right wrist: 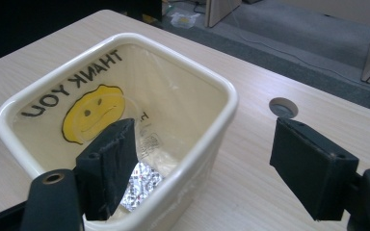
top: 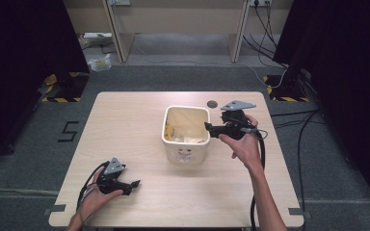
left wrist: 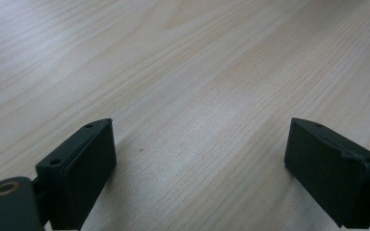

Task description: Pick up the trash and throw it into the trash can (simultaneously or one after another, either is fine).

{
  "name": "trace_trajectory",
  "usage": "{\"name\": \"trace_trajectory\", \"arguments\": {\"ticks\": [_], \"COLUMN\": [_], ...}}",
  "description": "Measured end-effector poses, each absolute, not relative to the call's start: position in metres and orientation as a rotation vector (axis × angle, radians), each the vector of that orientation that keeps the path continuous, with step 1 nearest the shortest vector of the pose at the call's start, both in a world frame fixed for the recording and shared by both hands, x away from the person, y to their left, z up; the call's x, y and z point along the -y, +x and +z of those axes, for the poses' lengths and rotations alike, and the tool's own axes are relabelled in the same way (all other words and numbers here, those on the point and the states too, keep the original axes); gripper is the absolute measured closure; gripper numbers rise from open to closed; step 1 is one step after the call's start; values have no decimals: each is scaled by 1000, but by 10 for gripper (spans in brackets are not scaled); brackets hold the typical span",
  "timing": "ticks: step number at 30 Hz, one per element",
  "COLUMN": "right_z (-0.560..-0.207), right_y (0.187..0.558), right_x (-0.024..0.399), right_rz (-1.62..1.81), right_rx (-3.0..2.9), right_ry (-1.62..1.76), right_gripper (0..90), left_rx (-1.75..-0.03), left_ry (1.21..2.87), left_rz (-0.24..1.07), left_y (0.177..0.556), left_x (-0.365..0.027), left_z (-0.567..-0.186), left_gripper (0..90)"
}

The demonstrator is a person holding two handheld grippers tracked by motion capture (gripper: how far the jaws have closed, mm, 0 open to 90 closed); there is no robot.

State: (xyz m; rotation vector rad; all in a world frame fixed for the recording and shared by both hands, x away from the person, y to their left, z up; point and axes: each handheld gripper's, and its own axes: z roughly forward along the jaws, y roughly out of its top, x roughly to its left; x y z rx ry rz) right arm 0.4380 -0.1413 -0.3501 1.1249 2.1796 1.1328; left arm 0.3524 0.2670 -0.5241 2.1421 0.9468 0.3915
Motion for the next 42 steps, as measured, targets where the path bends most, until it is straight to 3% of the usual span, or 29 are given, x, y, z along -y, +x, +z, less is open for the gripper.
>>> {"name": "trace_trajectory", "arguments": {"ticks": [20,42], "right_z": [-361,-379], "right_y": [422,405], "right_x": [186,202], "right_rz": [1142,1106], "right_rx": [-2113,-2085], "right_ry": [1198,1204], "right_gripper": [240,238], "left_rx": [-946,-946], "left_ry": [2143,2144], "left_rz": [392,392], "left_y": [352,352], "left_x": [-267,-267], "left_z": [-524,-524], "left_gripper": [99,99]}}
